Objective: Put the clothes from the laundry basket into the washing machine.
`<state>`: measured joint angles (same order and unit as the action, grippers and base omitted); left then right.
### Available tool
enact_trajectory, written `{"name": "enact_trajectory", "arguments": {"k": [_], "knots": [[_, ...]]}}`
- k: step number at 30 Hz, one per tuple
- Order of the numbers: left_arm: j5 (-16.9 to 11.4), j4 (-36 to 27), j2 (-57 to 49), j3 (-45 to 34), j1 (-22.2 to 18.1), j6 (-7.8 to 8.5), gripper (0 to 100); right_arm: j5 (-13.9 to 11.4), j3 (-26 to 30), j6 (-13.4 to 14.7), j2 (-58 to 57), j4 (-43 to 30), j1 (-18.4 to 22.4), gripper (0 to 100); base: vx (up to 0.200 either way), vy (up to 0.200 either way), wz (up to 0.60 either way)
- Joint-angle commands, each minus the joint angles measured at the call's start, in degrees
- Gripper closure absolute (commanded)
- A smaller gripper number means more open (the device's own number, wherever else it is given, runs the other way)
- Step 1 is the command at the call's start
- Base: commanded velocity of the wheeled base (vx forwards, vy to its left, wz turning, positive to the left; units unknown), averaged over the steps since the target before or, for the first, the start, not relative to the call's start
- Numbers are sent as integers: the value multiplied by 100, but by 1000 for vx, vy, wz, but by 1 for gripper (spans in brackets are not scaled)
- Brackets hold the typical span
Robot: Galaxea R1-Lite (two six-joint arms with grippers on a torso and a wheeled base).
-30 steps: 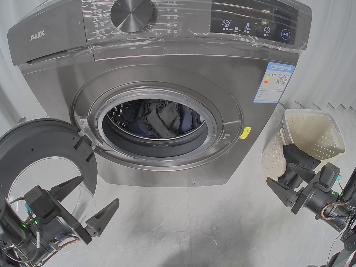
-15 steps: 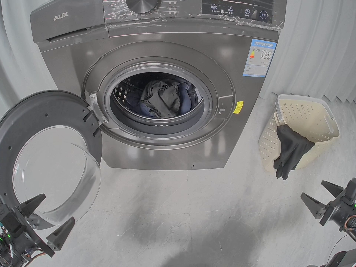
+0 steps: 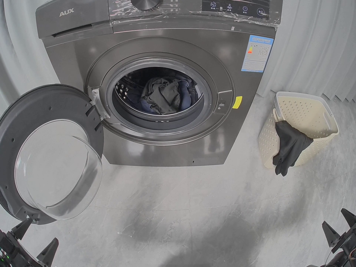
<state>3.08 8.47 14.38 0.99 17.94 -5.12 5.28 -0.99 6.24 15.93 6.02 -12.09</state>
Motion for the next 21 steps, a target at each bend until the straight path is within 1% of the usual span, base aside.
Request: {"name": "enact_trajectory", "arguments": {"k": [1, 3, 4, 5, 6, 7, 8, 9, 10, 11, 12, 13, 14, 15, 16, 17, 18, 19, 20, 21], "knots": [[-150, -425, -902, -99, -564, -165, 0, 70, 99, -27, -1048, -242, 313, 0, 0, -200, 0], [-159, -425, -902, -99, -652, -130, 0, 96, 99, -70, -1048, -251, 418, 0, 0, -200, 0], [-159, -425, -894, -99, -757, -86, 0, 114, 99, -220, -1048, -251, 585, 0, 0, -200, 0], [-159, -425, -894, -99, -784, -77, 0, 114, 90, -246, -1048, -259, 620, 0, 0, -200, 0], [-150, -425, -894, -99, -942, -50, 0, 35, 81, -334, -1092, -312, 858, 0, 0, -200, 0], [-150, -425, -894, -99, -1047, -50, 0, -1, 72, -343, -1136, -347, 1025, 0, 0, -200, 0], [-159, -425, -894, -99, -1179, -24, 0, -115, 81, -352, -1207, -382, 1148, 0, 0, -200, 0], [-150, -425, -894, -99, -1276, -7, 0, -396, 99, -413, -1347, -506, 1201, 0, 0, -200, 0], [-150, -425, -902, -99, -1355, 11, 0, -598, 90, -510, -1479, -620, 1236, 0, 0, -200, 0], [-185, -425, -981, -99, -1584, 73, 0, -862, 64, -686, -1593, -734, 1201, 0, 0, -200, 0], [-326, -434, -1140, -99, -1759, 143, 0, -871, 64, -721, -1585, -734, 1201, 0, 0, -200, 0], [-326, -434, -1140, -99, -1759, 143, 0, -871, 64, -721, -1585, -734, 1201, 0, 0, 0, 0], [-774, -434, -1377, -99, -1874, 389, 0, -695, 72, -642, -1567, -708, 1201, 0, 0, 0, 0], [-801, -425, -1342, -99, -1865, 477, 0, -625, 72, -589, -1567, -708, 1201, 0, 0, 0, 0], [-757, -425, -1333, -99, -1865, 547, 0, -598, 72, -554, -1567, -708, 1201, 0, 0, 0, 0], [-713, -425, -1333, -99, -1865, 538, 0, -572, 72, -519, -1567, -708, 1201, 0, 0, 0, 0], [-669, -434, -1333, -99, -1865, 477, 0, -563, 72, -501, -1567, -708, 1201, 0, 0, 0, 0], [-616, -452, -1333, -99, -1865, 459, 0, -554, 72, -492, -1567, -708, 1201, 0, 0, 0, 0], [-537, -478, -1333, -99, -1865, 468, 0, -554, 72, -492, -1567, -708, 1201, 0, 0, 0, 0], [-537, -478, -1333, -99, -1865, 468, 0, -554, 72, -492, -1567, -708, 1201, 0, 0, 0, 0]]}}
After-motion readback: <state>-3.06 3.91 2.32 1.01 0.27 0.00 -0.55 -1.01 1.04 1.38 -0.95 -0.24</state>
